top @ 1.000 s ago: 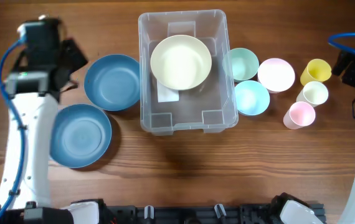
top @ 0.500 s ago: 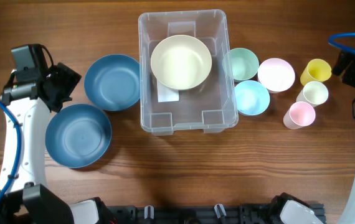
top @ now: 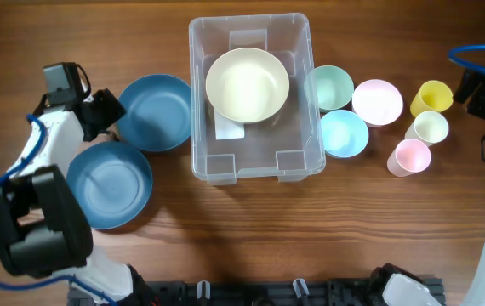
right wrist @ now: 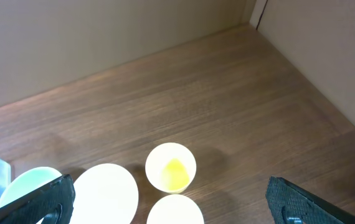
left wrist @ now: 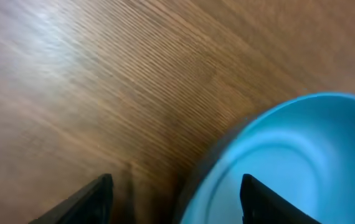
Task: Pack container
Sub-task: 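Grasp the rim of the upper blue plate with the left gripper, then carry the blue plate into the bin and lower it onto the cream bowl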
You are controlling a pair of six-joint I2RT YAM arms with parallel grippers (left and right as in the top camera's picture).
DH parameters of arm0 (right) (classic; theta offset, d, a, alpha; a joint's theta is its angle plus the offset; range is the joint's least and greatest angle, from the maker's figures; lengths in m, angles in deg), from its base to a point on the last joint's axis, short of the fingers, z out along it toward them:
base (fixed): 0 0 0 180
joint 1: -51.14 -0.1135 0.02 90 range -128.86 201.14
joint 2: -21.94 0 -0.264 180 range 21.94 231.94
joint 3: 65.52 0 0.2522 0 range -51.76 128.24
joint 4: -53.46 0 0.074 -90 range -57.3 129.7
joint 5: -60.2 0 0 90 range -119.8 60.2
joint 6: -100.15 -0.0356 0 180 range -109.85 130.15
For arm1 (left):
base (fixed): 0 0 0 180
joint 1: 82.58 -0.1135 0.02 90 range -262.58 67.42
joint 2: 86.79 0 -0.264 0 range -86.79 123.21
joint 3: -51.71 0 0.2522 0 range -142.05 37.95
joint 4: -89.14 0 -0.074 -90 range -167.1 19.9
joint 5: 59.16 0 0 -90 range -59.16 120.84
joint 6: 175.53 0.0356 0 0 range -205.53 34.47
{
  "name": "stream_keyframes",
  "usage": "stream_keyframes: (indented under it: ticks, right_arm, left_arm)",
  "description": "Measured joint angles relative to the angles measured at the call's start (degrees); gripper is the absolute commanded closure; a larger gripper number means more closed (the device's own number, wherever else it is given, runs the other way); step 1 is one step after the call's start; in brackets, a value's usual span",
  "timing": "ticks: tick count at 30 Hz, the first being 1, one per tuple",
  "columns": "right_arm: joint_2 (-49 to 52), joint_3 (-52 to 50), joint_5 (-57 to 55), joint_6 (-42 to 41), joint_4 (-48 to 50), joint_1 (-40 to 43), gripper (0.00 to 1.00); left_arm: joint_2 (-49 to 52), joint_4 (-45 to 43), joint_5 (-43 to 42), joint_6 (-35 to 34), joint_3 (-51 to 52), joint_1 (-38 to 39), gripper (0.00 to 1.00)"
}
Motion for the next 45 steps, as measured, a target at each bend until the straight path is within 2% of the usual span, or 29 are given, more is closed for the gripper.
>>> stream_keyframes:
  ticks: [5, 11, 14, 17, 20, 22, 32, 39, 45]
  right_arm:
    - [0.00, 0.00, 0.00, 0.00, 0.00, 0.00, 0.00]
    - [0.00, 0.00, 0.00, 0.00, 0.00, 0.00, 0.00]
    - [0.00, 0.00, 0.00, 0.00, -0.02, 0.00, 0.00]
    - [0.00, 0.00, 0.00, 0.00, 0.00, 0.00, 0.00]
    - [0.00, 0.00, -0.02, 0.00, 0.00, 0.00, 0.00]
    - [0.00, 0.00, 0.00, 0.00, 0.00, 0.00, 0.00]
    - [0.00, 0.00, 0.00, 0.00, 0.00, 0.00, 0.00]
    - [0.00, 0.00, 0.00, 0.00, 0.00, 0.00, 0.00]
    - [0.00, 0.00, 0.00, 0.00, 0.00, 0.00, 0.00]
  left_arm:
    - [3.17, -3.08, -3.02, 4.31, 0.11, 0.00, 0.51]
    - [4.46, -4.48, -5.35, 6.62, 0.11, 0.00, 0.53]
    - [5.07, -4.68, -5.84, 6.88, 0.11, 0.00, 0.58]
    - [5.46, -4.83, -6.27, 7.02, 0.11, 0.00, 0.68]
    - [5.64, -4.87, -6.64, 7.34, 0.11, 0.00, 0.89]
    - [5.64, -4.87, -6.80, 7.65, 0.11, 0.00, 0.95]
    - [5.86, -6.03, -6.80, 7.87, 0.31, -0.17, 0.96]
    - [5.01, -3.76, -6.60, 7.85, -1.81, -4.11, 0.96]
    - [-5.01, -2.78, -6.14, 7.85, -6.82, -4.92, 0.96]
